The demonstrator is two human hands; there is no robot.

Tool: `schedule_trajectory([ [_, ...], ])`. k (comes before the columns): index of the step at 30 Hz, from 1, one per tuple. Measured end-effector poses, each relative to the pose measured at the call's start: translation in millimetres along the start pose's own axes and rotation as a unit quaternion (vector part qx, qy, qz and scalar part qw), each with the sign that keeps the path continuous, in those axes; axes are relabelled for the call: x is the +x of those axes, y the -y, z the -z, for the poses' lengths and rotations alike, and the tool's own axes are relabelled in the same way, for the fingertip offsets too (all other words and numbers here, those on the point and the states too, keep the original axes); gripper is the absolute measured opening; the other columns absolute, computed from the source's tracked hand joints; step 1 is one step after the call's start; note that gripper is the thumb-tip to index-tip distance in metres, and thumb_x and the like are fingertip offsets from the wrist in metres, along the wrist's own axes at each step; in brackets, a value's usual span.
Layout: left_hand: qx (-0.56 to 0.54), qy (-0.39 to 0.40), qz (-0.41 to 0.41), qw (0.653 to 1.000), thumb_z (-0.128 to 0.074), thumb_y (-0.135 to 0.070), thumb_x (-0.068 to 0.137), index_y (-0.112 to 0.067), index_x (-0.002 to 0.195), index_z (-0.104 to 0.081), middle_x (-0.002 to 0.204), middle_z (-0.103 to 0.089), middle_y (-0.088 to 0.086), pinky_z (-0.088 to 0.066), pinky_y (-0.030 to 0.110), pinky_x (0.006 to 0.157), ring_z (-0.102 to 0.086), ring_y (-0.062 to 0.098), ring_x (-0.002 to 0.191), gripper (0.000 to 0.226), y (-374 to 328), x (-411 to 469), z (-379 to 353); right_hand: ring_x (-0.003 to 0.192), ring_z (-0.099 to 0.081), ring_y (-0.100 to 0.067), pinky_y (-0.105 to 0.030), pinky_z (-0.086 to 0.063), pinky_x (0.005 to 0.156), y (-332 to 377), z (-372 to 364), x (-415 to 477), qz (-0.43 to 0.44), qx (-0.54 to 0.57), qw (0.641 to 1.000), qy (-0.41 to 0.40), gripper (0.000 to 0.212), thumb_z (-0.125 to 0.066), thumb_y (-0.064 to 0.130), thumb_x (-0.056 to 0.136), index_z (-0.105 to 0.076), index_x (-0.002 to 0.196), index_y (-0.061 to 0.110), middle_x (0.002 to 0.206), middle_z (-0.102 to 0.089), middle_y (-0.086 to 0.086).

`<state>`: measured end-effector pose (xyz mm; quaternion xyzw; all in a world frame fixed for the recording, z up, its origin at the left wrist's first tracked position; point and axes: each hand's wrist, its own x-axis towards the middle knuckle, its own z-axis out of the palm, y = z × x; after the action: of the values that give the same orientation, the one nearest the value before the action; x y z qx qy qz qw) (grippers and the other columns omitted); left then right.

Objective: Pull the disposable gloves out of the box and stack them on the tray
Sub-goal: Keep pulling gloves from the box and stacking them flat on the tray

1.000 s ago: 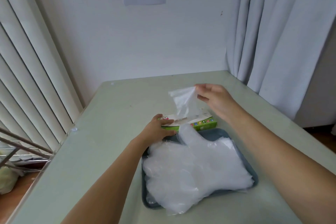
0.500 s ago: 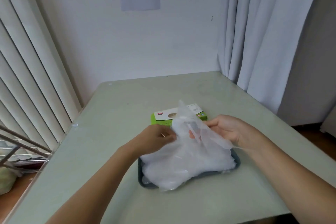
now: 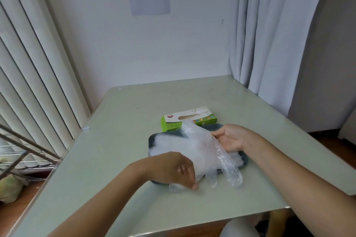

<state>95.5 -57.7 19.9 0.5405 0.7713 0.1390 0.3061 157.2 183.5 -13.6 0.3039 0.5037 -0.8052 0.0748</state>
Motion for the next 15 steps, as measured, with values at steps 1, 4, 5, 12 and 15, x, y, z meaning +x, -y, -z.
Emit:
schedule_trajectory([
  [1,-0.003,0.016,-0.007,1.0,-0.07,-0.046,0.082,-0.025,0.094,-0.071,0.098,-0.069,-0.011,-0.046,0.025,0.091,-0.059,0.004,0.094,0.024,-0.7,-6.0,0.2,0.078,-0.069,-0.028,-0.04,-0.057,0.071,-0.5,-0.2,-1.7,0.003,0.004,1.0,0.003,0.024,-0.038,0.006,0.098,-0.061,0.103,-0.003,0.092,-0.068,-0.016],
  [4,-0.031,0.023,-0.017,0.999,-0.067,-0.044,0.086,-0.031,0.092,-0.07,0.094,-0.07,-0.016,-0.05,0.028,0.092,-0.061,0.002,0.09,0.015,-2.8,-23.2,7.0,0.084,-0.07,-0.028,-0.039,-0.056,0.073,-0.6,-6.6,-13.8,0.026,0.021,0.999,0.039,0.024,-0.044,0.005,0.094,-0.061,0.109,-0.002,0.098,-0.069,-0.017],
  [5,-0.053,0.011,-0.018,0.998,-0.066,-0.042,0.087,-0.035,0.087,-0.07,0.087,-0.069,-0.017,-0.051,0.029,0.085,-0.062,0.005,0.084,0.008,-4.3,-27.6,11.2,0.085,-0.07,-0.027,-0.038,-0.058,0.072,0.6,-9.7,-19.1,0.044,0.036,0.997,0.057,0.026,-0.048,0.006,0.09,-0.062,0.11,-0.002,0.1,-0.069,-0.017],
  [12,-0.197,-0.218,0.005,0.956,-0.063,-0.048,0.086,-0.026,0.108,-0.07,0.104,-0.069,-0.016,-0.05,0.015,0.083,-0.062,0.0,0.096,0.032,-17.1,-20.2,39.0,0.092,-0.071,-0.026,-0.035,-0.058,0.074,15.3,-41.4,-61.3,0.177,0.111,0.951,0.227,0.038,-0.073,0.004,0.066,-0.069,0.102,-0.01,0.102,-0.07,-0.021],
  [15,-0.229,-0.256,-0.063,0.937,-0.062,-0.039,0.09,-0.022,0.093,-0.071,0.085,-0.071,-0.017,-0.045,0.01,0.064,-0.063,-0.003,0.076,0.019,-34.3,-15.4,43.0,0.093,-0.069,-0.026,-0.035,-0.057,0.079,22.6,-50.3,-73.1,0.22,0.1,0.934,0.264,0.055,-0.089,0.006,0.055,-0.067,0.103,-0.011,0.102,-0.068,-0.021],
])
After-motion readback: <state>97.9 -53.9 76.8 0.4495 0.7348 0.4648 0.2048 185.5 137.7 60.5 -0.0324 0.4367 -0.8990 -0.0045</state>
